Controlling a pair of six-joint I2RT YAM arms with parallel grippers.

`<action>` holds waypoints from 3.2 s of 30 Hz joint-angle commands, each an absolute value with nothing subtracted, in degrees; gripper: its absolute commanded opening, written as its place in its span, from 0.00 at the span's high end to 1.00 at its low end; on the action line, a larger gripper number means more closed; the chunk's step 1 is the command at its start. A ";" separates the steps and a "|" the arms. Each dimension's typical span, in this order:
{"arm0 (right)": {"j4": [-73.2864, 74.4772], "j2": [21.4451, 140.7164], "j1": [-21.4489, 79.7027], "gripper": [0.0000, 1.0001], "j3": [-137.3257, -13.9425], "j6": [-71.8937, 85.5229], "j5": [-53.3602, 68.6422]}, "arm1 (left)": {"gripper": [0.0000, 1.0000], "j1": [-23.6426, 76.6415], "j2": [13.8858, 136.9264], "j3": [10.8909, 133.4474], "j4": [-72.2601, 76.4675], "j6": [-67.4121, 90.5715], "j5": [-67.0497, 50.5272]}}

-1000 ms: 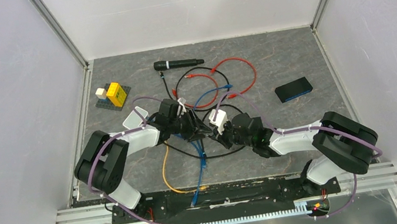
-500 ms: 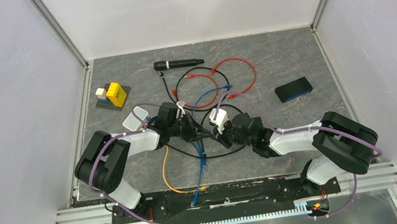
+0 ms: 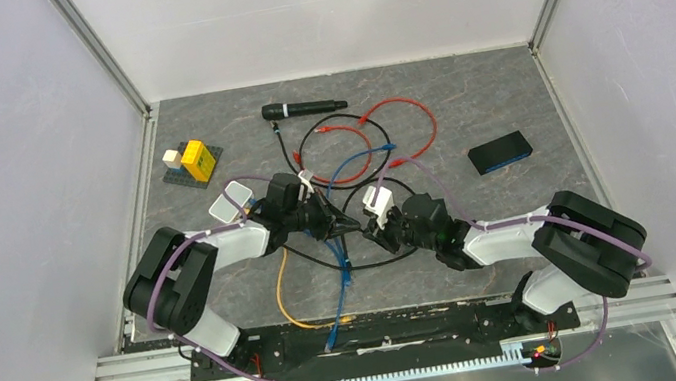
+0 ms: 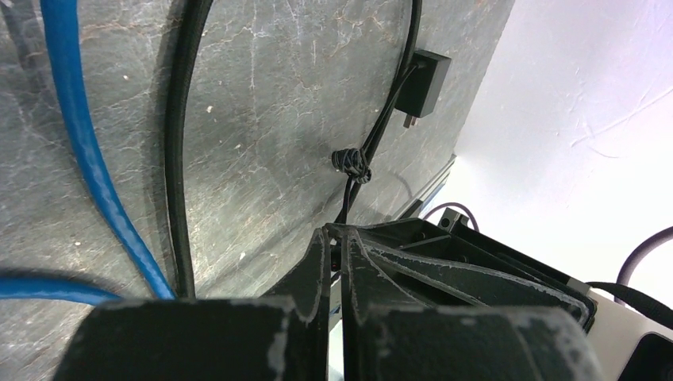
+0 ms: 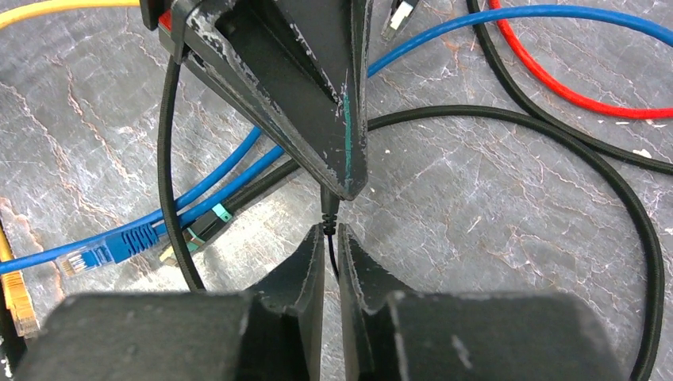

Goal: Insert the plug into the switch port
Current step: Pick up the connector from the center of the board.

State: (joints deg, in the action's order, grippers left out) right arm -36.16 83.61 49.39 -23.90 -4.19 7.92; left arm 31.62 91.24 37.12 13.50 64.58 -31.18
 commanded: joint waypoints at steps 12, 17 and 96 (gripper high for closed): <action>-40.90 83.24 49.07 0.92 -26.06 -4.62 10.62 | 0.98 31.83 88.55 36.20 15.45 66.77 -31.49; -41.54 83.08 49.02 0.89 -25.93 -4.33 10.55 | 0.96 31.82 87.97 35.62 15.17 66.94 -30.68; -22.65 97.10 40.69 1.00 -56.76 -30.08 15.40 | 0.90 15.55 99.79 59.43 -28.28 15.14 -7.55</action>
